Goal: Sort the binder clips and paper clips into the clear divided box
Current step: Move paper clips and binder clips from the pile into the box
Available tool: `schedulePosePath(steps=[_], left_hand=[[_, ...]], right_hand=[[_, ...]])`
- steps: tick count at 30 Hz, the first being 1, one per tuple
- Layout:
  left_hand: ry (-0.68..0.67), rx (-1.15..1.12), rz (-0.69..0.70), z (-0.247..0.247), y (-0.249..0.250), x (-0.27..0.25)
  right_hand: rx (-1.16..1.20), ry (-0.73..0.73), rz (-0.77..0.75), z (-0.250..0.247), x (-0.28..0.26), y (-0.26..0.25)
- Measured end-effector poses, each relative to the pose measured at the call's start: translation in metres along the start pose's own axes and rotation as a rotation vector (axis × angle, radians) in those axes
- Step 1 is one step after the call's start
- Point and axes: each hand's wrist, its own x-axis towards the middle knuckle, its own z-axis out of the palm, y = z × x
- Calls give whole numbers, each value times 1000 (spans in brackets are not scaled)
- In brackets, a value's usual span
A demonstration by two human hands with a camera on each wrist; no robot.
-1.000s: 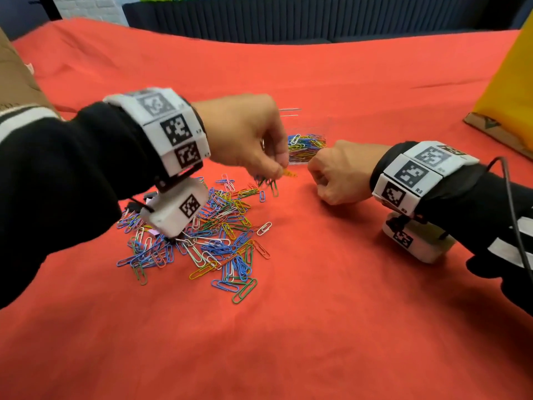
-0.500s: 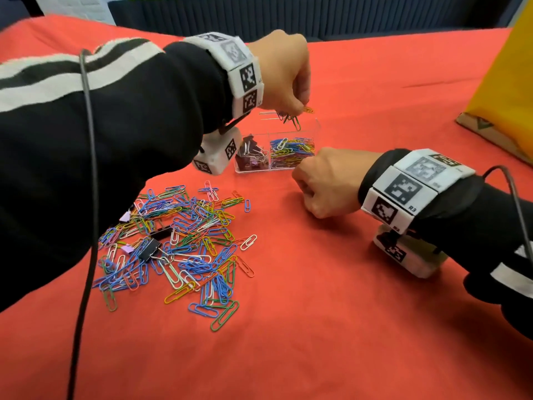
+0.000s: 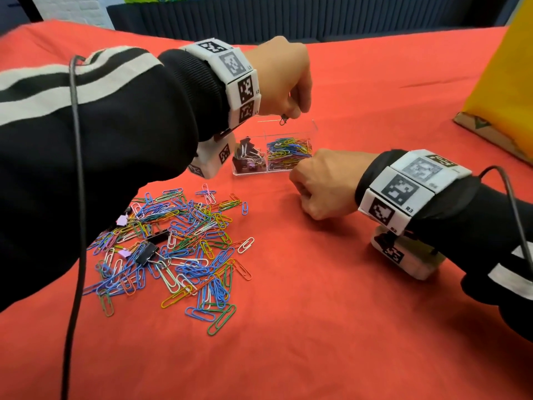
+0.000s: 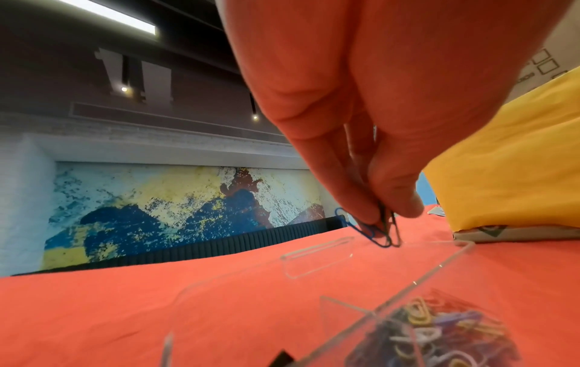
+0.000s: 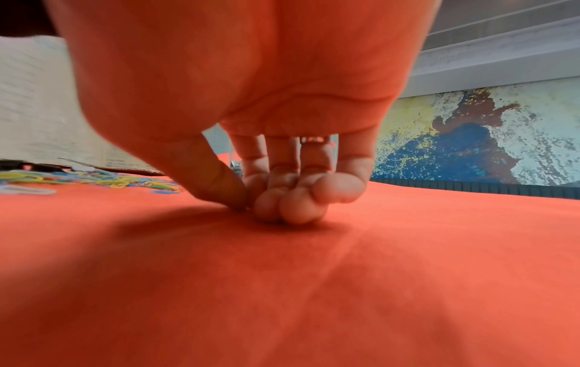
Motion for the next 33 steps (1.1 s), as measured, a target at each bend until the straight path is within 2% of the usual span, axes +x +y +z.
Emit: schedulePosePath(steps=[12, 19, 23, 28, 30, 33], left_hand=[[-37, -304, -49, 0, -11, -10], [6, -253, -37, -15, -17, -40], [-146, -145, -31, -21, -13, -85], [-599, 24, -46, 6, -8, -140], [-635, 82, -13, 19, -11, -149], [-560, 0, -7, 26, -15, -151]], right_hand=[[17, -2, 25, 1, 1, 0], [15, -5, 35, 3, 2, 1], [9, -11, 25, 3, 2, 0], [-5, -30, 25, 2, 3, -2], [-8, -37, 38, 2, 3, -3], [-6, -39, 57, 0, 4, -3]])
